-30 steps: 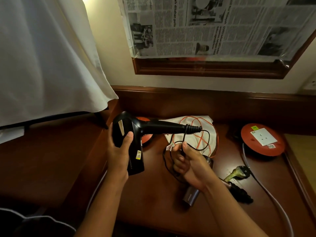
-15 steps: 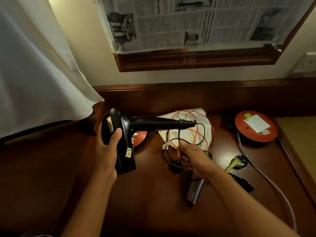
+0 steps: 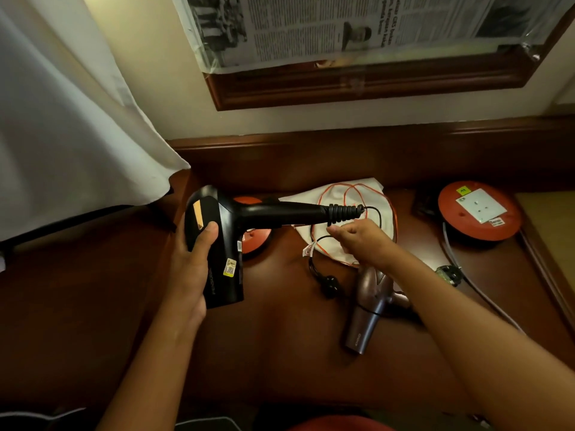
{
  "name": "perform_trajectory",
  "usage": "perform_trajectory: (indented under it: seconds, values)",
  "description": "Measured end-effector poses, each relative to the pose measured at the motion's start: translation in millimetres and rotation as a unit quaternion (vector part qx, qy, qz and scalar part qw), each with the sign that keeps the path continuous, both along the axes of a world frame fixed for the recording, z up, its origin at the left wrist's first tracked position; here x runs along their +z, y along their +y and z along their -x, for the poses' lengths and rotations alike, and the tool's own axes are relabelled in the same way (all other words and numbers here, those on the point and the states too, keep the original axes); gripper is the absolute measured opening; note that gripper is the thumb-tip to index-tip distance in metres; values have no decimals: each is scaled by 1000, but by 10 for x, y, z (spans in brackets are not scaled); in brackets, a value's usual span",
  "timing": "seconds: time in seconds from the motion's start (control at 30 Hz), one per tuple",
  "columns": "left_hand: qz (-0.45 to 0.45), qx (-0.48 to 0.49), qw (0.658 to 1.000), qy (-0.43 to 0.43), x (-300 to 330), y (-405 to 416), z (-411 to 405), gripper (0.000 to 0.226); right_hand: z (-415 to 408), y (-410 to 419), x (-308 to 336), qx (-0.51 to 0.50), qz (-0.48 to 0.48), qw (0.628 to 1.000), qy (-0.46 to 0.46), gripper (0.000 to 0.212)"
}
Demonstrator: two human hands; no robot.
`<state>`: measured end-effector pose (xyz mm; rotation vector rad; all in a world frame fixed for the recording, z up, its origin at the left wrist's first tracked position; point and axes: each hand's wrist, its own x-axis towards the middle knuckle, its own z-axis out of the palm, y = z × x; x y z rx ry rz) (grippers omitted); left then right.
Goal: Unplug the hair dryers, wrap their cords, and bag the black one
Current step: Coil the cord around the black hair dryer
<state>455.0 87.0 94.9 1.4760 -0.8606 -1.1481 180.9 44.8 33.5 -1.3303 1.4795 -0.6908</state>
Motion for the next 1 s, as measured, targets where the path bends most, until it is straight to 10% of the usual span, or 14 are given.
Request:
perform_trajectory:
  seconds: [0.47, 1.0]
  values:
    - [32, -47, 998, -8, 61, 81, -83, 69, 145, -386, 490, 69, 95, 991, 61, 17]
    - [64, -47, 996, -40, -2, 101, -88, 58, 95, -457, 967, 80, 210, 965, 137, 12]
